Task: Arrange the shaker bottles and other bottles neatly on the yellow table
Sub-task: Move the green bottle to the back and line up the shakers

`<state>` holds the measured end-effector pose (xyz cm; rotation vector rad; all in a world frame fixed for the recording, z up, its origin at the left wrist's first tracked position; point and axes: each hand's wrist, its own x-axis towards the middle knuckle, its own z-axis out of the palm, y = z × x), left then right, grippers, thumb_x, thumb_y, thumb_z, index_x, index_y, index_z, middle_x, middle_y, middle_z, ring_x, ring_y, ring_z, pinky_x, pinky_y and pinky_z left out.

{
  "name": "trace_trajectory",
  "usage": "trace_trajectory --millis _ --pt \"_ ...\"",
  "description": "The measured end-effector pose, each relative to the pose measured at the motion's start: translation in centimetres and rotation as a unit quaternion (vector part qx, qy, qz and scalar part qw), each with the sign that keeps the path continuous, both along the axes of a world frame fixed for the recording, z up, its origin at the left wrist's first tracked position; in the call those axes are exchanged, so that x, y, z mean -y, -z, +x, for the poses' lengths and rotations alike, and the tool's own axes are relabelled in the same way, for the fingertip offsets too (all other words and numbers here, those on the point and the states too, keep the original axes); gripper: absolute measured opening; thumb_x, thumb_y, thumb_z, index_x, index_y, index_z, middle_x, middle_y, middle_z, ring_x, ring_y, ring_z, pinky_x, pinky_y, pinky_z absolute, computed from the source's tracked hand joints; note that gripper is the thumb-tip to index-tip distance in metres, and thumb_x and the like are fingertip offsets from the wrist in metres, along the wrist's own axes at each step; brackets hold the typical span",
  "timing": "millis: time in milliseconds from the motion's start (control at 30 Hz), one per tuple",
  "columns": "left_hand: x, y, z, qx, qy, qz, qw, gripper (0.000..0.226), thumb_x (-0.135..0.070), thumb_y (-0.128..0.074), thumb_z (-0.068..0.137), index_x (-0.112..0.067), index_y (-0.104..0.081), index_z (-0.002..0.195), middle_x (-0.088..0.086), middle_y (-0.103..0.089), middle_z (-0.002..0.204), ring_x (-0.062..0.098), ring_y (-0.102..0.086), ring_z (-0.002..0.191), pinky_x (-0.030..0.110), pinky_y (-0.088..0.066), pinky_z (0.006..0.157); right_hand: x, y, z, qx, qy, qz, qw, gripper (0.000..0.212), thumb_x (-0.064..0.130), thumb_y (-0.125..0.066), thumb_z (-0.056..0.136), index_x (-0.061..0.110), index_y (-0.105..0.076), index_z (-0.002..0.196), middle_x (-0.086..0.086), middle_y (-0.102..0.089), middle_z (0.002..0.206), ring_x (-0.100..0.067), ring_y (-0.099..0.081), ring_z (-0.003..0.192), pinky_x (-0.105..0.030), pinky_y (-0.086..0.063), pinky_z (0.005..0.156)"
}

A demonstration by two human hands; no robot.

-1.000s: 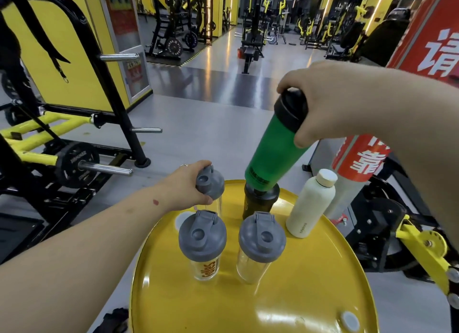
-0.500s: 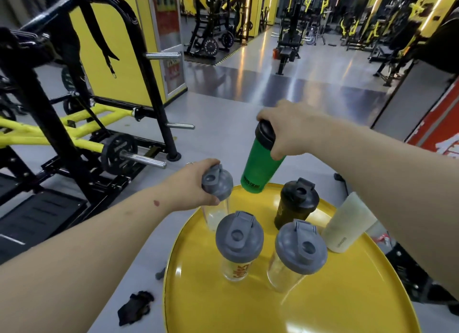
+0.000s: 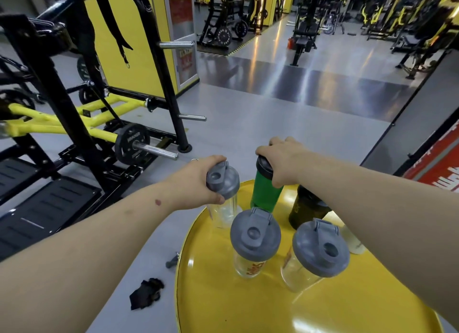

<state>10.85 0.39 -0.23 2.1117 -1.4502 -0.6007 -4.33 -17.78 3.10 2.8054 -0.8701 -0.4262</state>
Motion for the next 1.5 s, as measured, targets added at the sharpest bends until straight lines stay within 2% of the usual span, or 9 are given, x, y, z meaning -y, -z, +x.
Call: trace_trajectory --millis 233,467,800,933,1133,1267,1367,1433,1500 --pt "0.2 0.1 -0.1 0.008 0.006 0.001 1.000 0.100 -0.026 -0.091 0.073 -0.032 -0.033 0.154 -0.004 -0.047 0.144 0.017 -0.050 0.125 0.023 -0.040 0.092 -0.2 -0.2 0.3 -0.039 -0.027 -0.007 0.999 0.066 0.031 -0.078 0.078 0.027 -0.048 0.137 -0.009 -0.048 0.120 -0.031 -0.043 0.092 -0.038 -0.046 0.077" --pt "0.3 -0.1 -0.5 0.000 0.007 -0.003 1.000 0.099 -0.024 -0.091 0.071 -0.032 -0.035 0.153 -0.005 -0.048 0.139 0.014 -0.050 0.119 0.022 -0.041 0.090 -0.5 -0.3 -0.4 -0.040 -0.022 -0.004 0.999 0.071 0.030 -0.078 0.077 0.029 -0.045 0.139 -0.009 -0.047 0.121 -0.031 -0.042 0.093 -0.041 -0.051 0.081" --pt "-0.1 -1.2 -0.8 -0.001 0.005 -0.030 1.000 0.101 -0.025 -0.091 0.071 -0.031 -0.035 0.154 -0.006 -0.046 0.138 0.009 -0.046 0.115 0.021 -0.039 0.091 -0.3 0.5 -1.3 -0.019 -0.014 0.018 1.000 0.103 0.038 -0.086 0.073 0.030 -0.025 0.156 -0.009 -0.044 0.141 -0.038 -0.047 0.119 -0.045 -0.050 0.096" --pt "0.0 -2.5 -0.8 -0.011 -0.001 -0.054 0.998 0.098 -0.023 -0.091 0.072 -0.032 -0.037 0.153 -0.012 -0.045 0.127 0.011 -0.051 0.113 0.024 -0.044 0.093 0.3 0.6 -2.6 0.061 0.016 0.089 0.994 0.118 0.034 -0.090 0.068 0.032 -0.017 0.161 -0.005 -0.040 0.151 -0.036 -0.043 0.131 -0.047 -0.049 0.100" --pt "1.0 -4.7 -0.7 -0.027 0.006 -0.105 0.994 0.101 -0.027 -0.092 0.068 -0.036 -0.038 0.153 -0.012 -0.053 0.137 0.009 -0.056 0.118 0.022 -0.045 0.095 0.5 -0.2 -4.7 0.142 0.031 0.157 0.977 0.119 0.027 -0.086 0.066 0.028 -0.017 0.162 -0.007 -0.039 0.155 -0.033 -0.041 0.140 -0.047 -0.044 0.110" --pt "1.7 -7.7 -1.8 -0.013 0.013 -0.141 0.990 0.105 -0.035 -0.092 0.065 -0.043 -0.033 0.152 -0.013 -0.050 0.136 0.005 -0.055 0.117 0.020 -0.044 0.097 -0.7 -3.9 -6.3 0.315 0.012 0.196 0.929 0.103 0.013 -0.073 0.079 0.031 -0.016 0.164 -0.004 -0.033 0.164 -0.019 -0.032 0.149 -0.030 -0.034 0.109" --pt "2.4 -10.9 -4.2 0.002 0.039 -0.178 0.983 0.106 -0.028 -0.092 0.068 -0.036 -0.031 0.154 -0.019 -0.048 0.123 -0.011 -0.055 0.102 0.002 -0.040 0.079 -2.4 -7.0 -7.3 0.399 -0.039 0.248 0.882 0.115 0.019 -0.086 0.078 0.036 -0.012 0.164 -0.001 -0.037 0.160 -0.003 -0.035 0.142 -0.014 -0.031 0.101" --pt "2.8 -13.0 -6.2 -0.011 0.070 -0.205 0.976 0.102 -0.020 -0.091 0.071 -0.031 -0.032 0.153 -0.028 -0.047 0.115 -0.023 -0.054 0.095 0.001 -0.043 0.073 -3.2 -8.7 -7.9 0.425 -0.074 0.283 0.856 0.124 0.022 -0.094 0.073 0.031 -0.011 0.165 0.007 -0.041 0.151 0.007 -0.045 0.130 -0.003 -0.032 0.097" --pt "3.1 -14.3 -8.0 -0.026 0.100 -0.232 0.967 0.088 -0.008 -0.087 0.074 -0.029 -0.038 0.144 -0.029 -0.049 0.108 -0.025 -0.057 0.089 0.003 -0.045 0.070 -3.5 -9.9 -8.6 0.451 -0.102 0.291 0.838 0.124 0.016 -0.097 0.069 0.020 -0.017 0.164 0.009 -0.045 0.147 0.014 -0.050 0.124 -0.003 -0.037 0.097"
